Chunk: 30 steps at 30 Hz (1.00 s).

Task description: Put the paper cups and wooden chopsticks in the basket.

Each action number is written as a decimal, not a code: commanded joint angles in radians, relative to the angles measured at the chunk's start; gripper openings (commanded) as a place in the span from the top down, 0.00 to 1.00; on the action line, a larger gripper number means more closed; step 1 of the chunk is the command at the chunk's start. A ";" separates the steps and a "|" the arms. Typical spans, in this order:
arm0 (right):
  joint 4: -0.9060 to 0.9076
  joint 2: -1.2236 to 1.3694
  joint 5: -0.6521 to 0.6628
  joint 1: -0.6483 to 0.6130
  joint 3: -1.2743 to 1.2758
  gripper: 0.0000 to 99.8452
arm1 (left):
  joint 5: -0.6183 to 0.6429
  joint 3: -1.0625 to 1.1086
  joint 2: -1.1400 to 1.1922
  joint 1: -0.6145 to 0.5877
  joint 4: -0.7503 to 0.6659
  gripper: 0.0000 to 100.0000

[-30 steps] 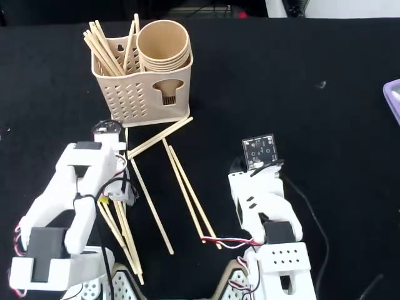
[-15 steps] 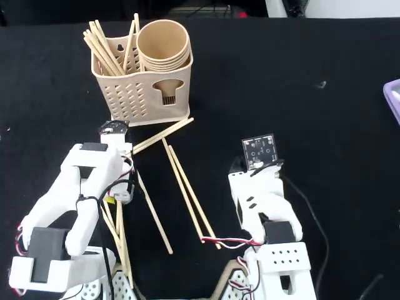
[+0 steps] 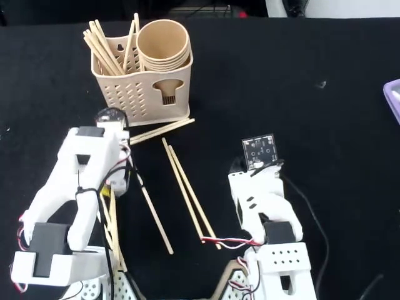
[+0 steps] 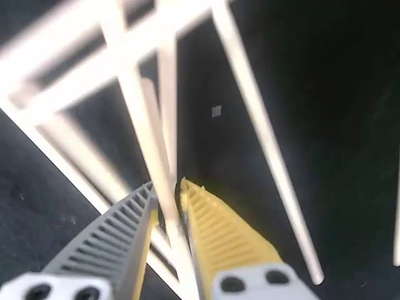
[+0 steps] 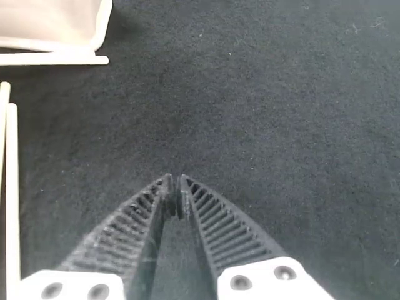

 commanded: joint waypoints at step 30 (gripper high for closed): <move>-0.023 -0.019 -0.005 0.008 0.001 0.98 | -0.006 0.412 -0.537 -0.004 -0.431 0.91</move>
